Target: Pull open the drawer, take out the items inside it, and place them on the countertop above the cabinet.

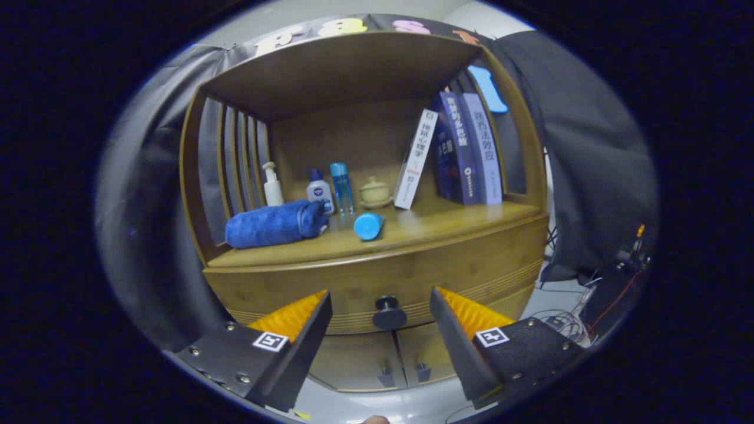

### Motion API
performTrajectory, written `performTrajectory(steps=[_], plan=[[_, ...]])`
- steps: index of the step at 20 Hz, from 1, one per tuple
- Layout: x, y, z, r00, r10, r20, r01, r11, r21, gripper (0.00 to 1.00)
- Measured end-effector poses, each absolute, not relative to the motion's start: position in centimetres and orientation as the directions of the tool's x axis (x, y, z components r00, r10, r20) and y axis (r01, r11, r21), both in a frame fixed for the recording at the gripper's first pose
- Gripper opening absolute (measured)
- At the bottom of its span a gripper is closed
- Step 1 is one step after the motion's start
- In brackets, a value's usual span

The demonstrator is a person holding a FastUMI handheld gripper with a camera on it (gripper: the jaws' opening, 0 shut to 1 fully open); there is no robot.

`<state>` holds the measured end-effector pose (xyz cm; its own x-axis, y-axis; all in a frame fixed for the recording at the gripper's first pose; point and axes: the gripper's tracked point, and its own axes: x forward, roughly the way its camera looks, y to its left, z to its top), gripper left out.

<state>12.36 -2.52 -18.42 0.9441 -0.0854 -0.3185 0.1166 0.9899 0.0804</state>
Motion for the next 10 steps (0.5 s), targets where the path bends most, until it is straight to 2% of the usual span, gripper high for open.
performTrajectory(steps=[10], plan=[[5.7,-1.4,-4.6,0.976,-0.122,-0.182,0.128,0.992,0.02,1.0]])
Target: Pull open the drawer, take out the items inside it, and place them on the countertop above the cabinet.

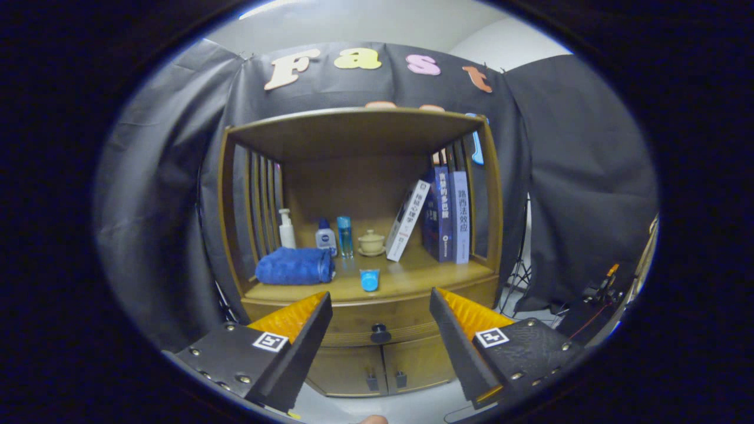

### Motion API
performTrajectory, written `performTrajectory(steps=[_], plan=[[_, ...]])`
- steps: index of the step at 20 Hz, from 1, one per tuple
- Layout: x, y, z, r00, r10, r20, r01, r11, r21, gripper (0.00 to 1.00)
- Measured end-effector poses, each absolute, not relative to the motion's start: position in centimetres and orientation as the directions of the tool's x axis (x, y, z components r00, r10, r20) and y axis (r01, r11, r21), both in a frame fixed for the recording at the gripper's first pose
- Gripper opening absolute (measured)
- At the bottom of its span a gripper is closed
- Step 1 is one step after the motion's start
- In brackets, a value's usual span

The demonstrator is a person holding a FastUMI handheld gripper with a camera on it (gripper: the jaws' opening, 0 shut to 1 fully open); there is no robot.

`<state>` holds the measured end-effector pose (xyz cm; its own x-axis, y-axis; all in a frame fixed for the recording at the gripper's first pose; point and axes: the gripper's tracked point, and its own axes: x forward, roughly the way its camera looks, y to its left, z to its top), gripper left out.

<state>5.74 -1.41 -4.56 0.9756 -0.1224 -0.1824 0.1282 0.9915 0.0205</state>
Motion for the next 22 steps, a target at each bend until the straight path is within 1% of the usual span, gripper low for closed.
performTrajectory(steps=[4,8,14,22], plan=[[3.7,-1.0,-2.4,0.979,-0.117,-0.17,0.121,0.993,0.011,1.0],[3.2,-0.6,-1.5,0.979,-0.108,-0.171,0.109,0.994,-0.005,1.0],[3.0,-0.4,-0.4,0.983,-0.094,-0.156,0.092,0.996,-0.023,0.99],[3.0,0.0,0.6,0.992,-0.069,-0.103,0.066,0.997,-0.036,1.0]])
